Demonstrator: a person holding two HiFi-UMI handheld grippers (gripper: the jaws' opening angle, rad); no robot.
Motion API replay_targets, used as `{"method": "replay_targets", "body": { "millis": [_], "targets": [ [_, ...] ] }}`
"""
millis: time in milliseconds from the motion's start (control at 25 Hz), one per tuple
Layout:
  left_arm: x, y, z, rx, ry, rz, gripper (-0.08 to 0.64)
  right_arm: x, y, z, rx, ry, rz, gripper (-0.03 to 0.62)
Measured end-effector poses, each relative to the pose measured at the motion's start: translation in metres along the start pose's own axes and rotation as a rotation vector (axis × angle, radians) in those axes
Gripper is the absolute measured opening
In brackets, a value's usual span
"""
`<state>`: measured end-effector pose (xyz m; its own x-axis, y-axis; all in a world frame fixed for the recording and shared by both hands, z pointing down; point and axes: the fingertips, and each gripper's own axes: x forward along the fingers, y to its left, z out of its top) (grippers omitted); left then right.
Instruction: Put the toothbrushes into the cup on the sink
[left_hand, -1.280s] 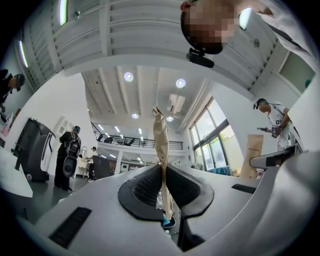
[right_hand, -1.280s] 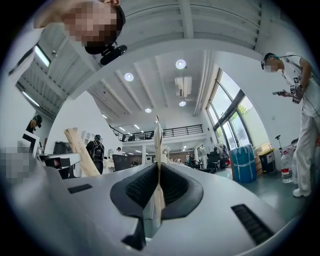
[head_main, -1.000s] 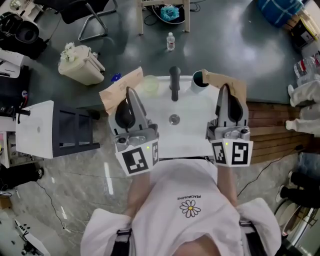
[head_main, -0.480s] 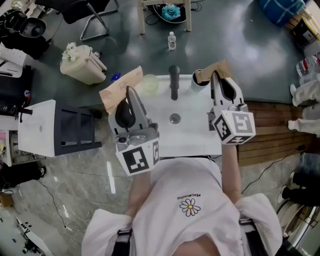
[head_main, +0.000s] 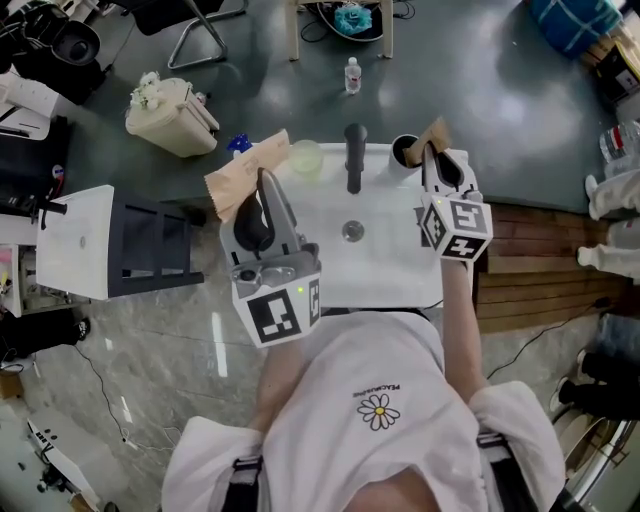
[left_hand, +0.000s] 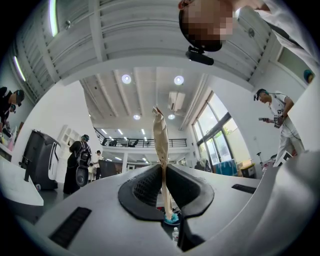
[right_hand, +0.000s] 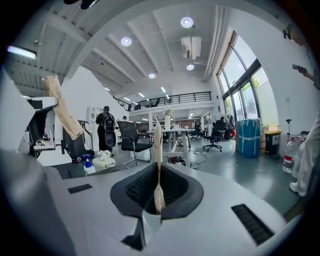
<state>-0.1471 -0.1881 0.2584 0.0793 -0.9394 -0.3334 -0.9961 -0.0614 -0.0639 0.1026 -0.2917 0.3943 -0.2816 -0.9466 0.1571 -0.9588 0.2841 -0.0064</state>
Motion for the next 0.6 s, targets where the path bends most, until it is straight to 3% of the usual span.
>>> {"method": "replay_targets", "body": {
  "millis": [600],
  "targets": [
    [-0.006, 0.004, -0.007, 0.041, 0.03, 0.025, 0.038, 0.012, -0.003, -0.045, -0.009, 0.117, 0.005, 0.018]
  ]
}}
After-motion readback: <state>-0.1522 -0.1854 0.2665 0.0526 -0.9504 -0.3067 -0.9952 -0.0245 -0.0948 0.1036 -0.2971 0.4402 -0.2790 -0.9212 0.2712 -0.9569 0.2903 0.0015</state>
